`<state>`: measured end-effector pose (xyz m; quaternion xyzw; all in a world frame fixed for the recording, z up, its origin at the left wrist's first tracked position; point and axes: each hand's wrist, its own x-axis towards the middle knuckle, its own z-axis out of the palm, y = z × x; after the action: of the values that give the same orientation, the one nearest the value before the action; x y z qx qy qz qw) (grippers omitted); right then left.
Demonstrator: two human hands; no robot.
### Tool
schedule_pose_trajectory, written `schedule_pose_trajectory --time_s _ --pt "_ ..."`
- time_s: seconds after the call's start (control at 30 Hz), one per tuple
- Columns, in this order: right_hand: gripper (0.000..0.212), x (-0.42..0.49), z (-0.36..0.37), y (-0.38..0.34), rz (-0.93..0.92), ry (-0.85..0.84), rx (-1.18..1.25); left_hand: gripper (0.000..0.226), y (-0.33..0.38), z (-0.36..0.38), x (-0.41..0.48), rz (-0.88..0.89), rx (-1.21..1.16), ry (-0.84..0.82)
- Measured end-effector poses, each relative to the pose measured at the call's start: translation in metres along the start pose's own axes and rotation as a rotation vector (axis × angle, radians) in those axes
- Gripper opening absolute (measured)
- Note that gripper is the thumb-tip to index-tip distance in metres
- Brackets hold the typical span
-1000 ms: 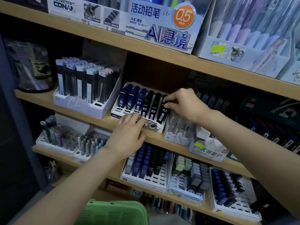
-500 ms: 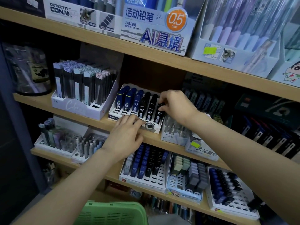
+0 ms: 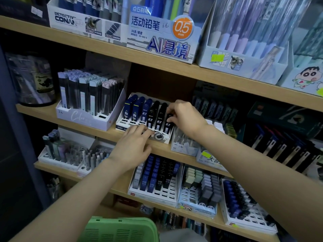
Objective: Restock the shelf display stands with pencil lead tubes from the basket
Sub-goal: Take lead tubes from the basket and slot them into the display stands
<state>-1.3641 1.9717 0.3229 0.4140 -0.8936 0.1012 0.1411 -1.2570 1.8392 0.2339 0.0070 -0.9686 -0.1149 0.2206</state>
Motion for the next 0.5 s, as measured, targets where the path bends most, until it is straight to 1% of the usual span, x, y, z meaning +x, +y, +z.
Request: schedule_pose_trajectory --time_s 0.13,0.23,0.3,0.4,0.43,0.5 --pt "0.027 -0.005 -0.002 -0.004 0.008 0.06 -0.006 0.044 0.0 -0.006 0.0 0.008 0.005 -0.043" --pt "0.028 -0.015 -0.005 -0.011 -0.038 0.137 -0.098 0.044 -0.001 -0.012 -0.005 0.018 0.058 -0.061" --pt "0.027 -0.026 -0.003 -0.018 -0.133 0.245 -0.168 0.043 -0.004 -0.015 -0.017 0.016 0.119 -0.028" --pt "0.017 -0.049 0.011 -0.033 -0.274 0.387 -0.218 0.029 -0.012 -0.013 -0.054 0.041 0.205 0.065" --pt "0.016 -0.056 0.02 -0.039 -0.3 0.395 -0.216 0.028 -0.017 -0.011 -0.071 0.029 0.235 0.073" --pt "0.018 -0.073 0.043 -0.05 -0.359 0.355 -0.186 0.031 -0.029 -0.002 -0.109 -0.014 0.278 0.05"
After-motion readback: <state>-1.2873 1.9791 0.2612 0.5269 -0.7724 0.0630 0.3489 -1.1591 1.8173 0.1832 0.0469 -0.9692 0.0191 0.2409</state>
